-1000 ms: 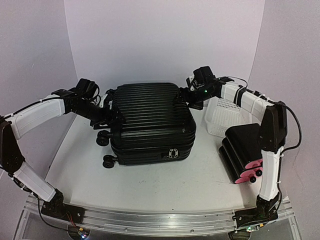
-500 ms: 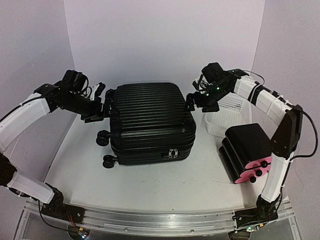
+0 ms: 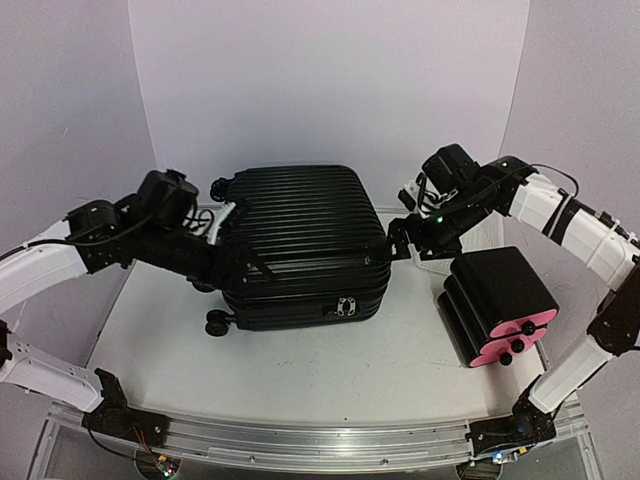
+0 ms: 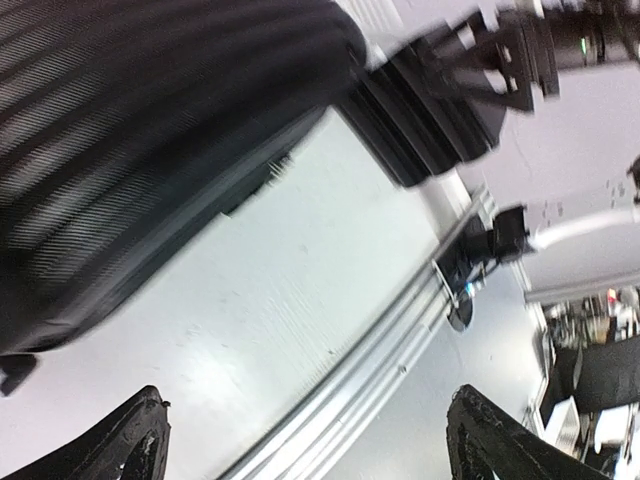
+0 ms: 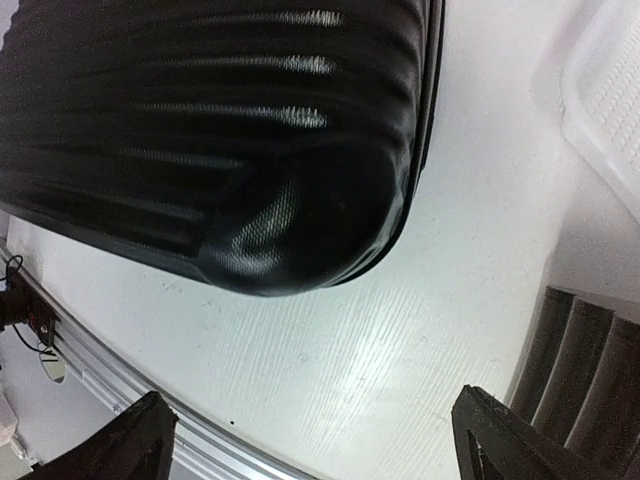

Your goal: Open, take out, and arrange the luggage

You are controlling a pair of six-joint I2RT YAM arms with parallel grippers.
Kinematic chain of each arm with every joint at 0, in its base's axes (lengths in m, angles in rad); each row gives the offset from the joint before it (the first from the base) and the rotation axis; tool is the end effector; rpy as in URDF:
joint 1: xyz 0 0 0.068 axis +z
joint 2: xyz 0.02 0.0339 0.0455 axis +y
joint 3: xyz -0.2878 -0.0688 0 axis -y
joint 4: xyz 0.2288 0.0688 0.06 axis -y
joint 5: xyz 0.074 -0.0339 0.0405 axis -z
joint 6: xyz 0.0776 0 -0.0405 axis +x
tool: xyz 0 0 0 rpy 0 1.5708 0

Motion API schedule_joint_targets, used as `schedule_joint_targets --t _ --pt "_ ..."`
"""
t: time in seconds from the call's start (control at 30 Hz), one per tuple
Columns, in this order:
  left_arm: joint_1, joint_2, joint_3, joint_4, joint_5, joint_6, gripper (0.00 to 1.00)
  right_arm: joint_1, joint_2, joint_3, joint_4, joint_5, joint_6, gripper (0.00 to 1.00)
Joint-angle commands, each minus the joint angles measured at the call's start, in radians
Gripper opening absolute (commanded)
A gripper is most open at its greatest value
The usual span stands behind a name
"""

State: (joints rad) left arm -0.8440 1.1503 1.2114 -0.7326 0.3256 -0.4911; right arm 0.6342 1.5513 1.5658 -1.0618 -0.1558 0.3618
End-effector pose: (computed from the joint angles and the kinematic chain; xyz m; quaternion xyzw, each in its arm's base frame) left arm 0.1427 -0.1979 0.3583 0.2254 0.8625 -0.3802 0.2465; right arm 0.2487 0.1979 0.3341 -0.1507 0.9514 0.1893 0.1907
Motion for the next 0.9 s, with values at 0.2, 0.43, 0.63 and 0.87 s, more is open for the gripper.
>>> schedule_joint_targets --t 0.2,0.43,0.63,0.87 --pt "-0.201 0.211 -0.010 0.202 -0.236 -0.128 0.96 0.000 -0.039 -0.123 0.304 -0.145 0.110 0.98" --pt "-0.184 0.270 0.024 0.161 -0.443 -0.111 0.94 0.000 0.026 -0.133 0.382 -0.215 0.125 0.98" --pt "-0.075 0.311 0.048 0.078 -0.449 -0.087 0.91 0.002 0.067 -0.193 0.542 -0.312 0.210 0.98" --pt "-0.010 0.314 0.127 0.008 -0.518 -0.031 0.97 0.007 0.075 -0.210 0.580 -0.330 0.226 0.98"
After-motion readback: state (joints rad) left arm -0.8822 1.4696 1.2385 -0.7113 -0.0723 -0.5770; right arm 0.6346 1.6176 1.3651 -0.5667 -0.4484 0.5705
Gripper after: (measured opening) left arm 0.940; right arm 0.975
